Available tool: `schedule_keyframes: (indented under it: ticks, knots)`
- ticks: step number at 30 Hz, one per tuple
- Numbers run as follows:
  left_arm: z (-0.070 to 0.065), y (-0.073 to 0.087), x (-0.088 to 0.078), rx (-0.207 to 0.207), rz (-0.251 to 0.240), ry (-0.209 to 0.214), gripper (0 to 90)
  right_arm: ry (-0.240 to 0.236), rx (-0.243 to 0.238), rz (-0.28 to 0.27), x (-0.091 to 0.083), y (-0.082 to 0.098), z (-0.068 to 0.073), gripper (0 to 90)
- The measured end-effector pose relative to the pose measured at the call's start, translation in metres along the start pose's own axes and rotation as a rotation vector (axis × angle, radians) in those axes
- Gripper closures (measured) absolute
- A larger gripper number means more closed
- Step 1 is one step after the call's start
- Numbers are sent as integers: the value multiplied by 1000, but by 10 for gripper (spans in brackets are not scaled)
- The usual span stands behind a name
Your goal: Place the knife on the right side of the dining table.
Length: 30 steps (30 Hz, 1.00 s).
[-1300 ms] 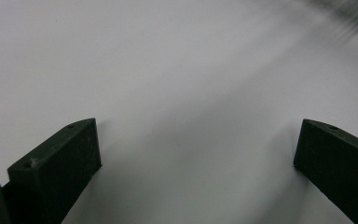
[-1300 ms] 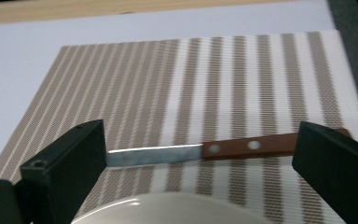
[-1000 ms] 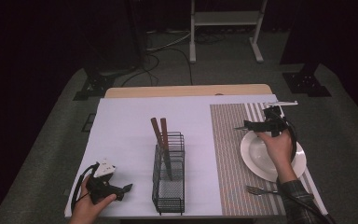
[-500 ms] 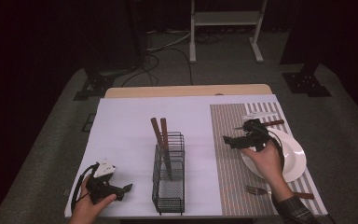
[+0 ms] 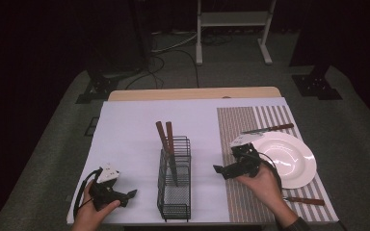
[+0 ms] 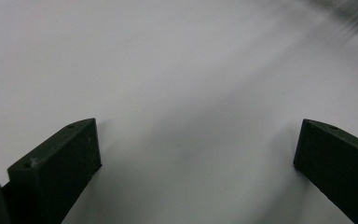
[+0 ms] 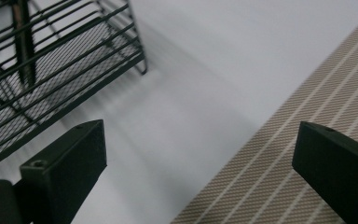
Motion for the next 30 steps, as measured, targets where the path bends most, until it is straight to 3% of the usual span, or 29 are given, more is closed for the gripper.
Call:
schedule_keyframes:
  ticks: [9,20,25,30]
  knots:
    - [0,0,0,3,0,0,0,-78,-72,62,13,17,32,20]
    - [0,0,0,2,0,1,0,-124,-156,133,29,38,60,20]
    - [0,0,0,3,0,0,0,-126,-186,159,34,45,65,20]
    - [0,0,0,2,1,1,0,-114,-183,167,36,50,65,12]
Point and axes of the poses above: each handheld gripper's, and its own axes: x roughly forward along the jaws, y roughly out of its underside, z roughly to its left, the point moved 4 cm from there along x, roughly forward along the jaws, and after that the axes turned 15 degrees about -z, right-handed, at the moved point
